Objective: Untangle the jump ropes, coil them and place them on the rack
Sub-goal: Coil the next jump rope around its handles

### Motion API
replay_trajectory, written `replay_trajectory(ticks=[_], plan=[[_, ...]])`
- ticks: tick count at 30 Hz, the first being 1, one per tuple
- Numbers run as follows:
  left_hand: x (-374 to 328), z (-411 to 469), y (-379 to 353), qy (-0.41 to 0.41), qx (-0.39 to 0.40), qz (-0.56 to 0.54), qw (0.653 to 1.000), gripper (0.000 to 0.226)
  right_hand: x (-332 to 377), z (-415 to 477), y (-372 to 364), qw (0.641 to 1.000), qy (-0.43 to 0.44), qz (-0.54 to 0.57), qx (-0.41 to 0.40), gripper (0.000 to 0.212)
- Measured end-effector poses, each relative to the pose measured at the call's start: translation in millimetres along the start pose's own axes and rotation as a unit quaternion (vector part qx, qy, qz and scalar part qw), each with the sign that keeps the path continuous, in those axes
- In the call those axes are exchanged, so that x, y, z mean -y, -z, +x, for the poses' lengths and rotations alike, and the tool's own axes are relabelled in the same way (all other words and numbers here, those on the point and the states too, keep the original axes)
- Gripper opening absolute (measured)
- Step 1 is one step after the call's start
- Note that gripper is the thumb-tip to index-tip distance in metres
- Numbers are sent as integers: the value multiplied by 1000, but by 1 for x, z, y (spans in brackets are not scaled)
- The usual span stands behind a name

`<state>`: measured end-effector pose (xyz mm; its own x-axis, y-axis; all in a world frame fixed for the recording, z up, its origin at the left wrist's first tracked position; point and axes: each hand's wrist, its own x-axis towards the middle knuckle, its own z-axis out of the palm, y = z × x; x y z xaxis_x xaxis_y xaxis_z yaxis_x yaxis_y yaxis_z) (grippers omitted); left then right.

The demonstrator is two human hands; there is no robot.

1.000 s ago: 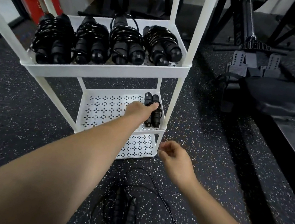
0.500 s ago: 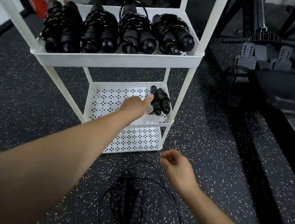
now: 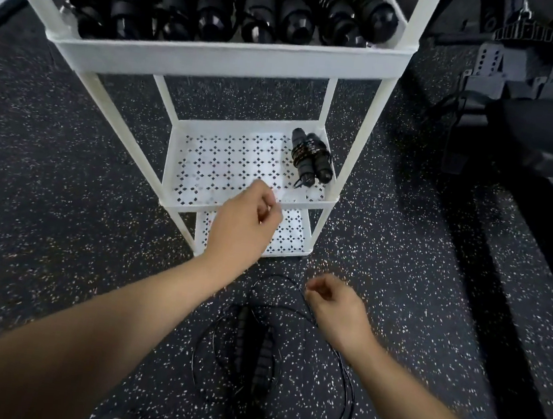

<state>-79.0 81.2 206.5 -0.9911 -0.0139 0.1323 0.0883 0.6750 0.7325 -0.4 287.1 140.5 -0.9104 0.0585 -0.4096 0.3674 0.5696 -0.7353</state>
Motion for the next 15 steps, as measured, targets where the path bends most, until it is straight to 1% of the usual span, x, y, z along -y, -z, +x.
replay_trajectory(ticks=[3,7,9,11,13,15], plan=[[24,-45,-15,-16,110,42,993,9,-13,-2,-9,999,-15,-29,7,13],[75,-88,-42,-17,227,105,968,5,-37,-3,-30,995,-38,-76,45,12],[101,-104,-55,21,274,123,953,9,-53,-4,-44,991,-43,-106,69,9],[131,-121,-70,91,310,138,936,12,-70,-6,-61,985,-52,-135,97,9],[157,-136,-83,157,333,158,916,18,-88,-7,-81,978,-74,-142,131,14],[177,-150,-94,205,334,164,905,29,-100,-8,-100,970,-104,-135,173,20]])
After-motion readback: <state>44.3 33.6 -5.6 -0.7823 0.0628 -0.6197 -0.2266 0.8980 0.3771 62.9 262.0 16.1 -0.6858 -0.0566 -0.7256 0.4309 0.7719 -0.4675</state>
